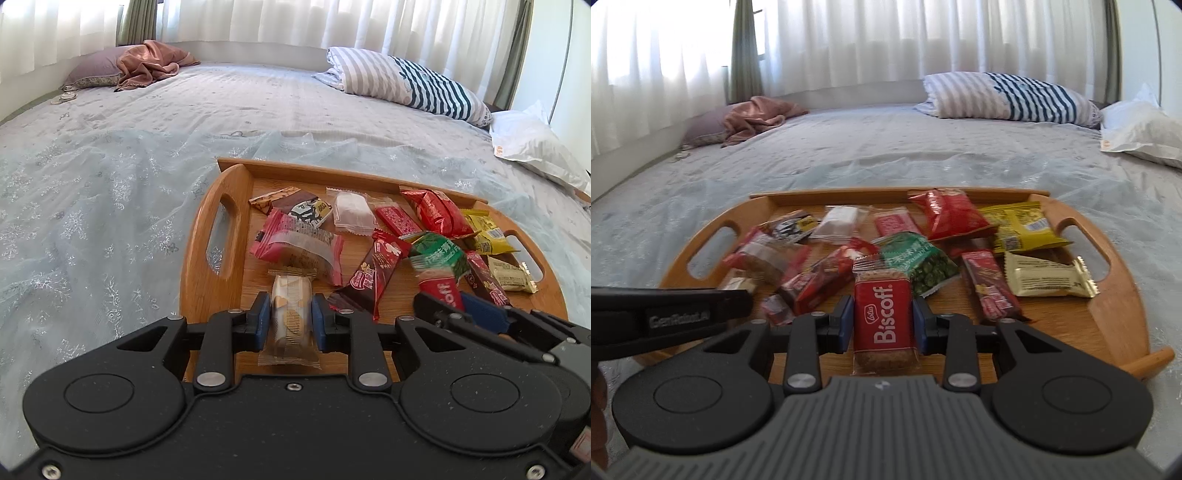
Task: Organize snacks
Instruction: 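Lower both snacks onto the tray and open both tools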
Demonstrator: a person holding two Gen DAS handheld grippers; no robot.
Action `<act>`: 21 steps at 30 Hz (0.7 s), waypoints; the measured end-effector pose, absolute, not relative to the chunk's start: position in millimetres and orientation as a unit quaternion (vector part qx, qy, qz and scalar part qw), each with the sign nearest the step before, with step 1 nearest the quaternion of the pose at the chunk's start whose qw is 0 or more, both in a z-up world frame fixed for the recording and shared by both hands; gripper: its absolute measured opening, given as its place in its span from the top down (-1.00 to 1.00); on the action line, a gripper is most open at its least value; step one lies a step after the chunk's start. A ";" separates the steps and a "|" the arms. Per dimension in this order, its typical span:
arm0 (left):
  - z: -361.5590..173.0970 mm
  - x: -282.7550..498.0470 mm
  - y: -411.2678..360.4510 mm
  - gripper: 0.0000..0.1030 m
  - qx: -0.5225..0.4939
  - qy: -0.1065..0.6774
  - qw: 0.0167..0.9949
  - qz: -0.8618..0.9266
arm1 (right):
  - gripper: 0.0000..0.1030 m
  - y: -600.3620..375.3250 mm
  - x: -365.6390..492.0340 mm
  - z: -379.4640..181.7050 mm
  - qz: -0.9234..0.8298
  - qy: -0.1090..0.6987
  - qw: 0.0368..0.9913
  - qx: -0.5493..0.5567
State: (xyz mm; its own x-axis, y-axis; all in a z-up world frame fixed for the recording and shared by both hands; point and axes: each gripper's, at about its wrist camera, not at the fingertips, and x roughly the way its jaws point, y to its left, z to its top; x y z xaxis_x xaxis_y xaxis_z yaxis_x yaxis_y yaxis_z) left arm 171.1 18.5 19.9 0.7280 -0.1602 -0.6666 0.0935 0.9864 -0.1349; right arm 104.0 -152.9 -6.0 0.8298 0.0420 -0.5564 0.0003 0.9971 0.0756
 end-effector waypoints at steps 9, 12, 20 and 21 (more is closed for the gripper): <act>20.0 168.7 17.2 0.32 -0.042 0.361 0.929 -0.068 | 0.05 -153.5 95.3 -2.7 0.036 0.282 0.958 0.041; 21.9 165.2 16.0 0.24 -0.040 0.358 0.930 -0.067 | -0.11 -153.5 92.2 0.9 0.035 0.276 0.960 0.035; 29.3 151.1 16.6 -0.11 -0.034 0.350 0.935 -0.054 | -0.29 -162.4 82.2 8.9 0.025 0.269 0.962 0.038; 30.3 149.5 17.0 -0.18 -0.034 0.349 0.935 -0.053 | -0.31 -164.2 80.8 9.8 0.023 0.268 0.962 0.039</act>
State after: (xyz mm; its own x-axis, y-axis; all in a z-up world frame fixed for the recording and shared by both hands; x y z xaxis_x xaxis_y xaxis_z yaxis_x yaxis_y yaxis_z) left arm 149.5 17.0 30.3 0.7503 -0.1232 -0.6495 0.0762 0.9920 -0.1002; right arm 80.8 -164.2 9.8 0.8554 0.0659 -0.5138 -0.0244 0.9959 0.0873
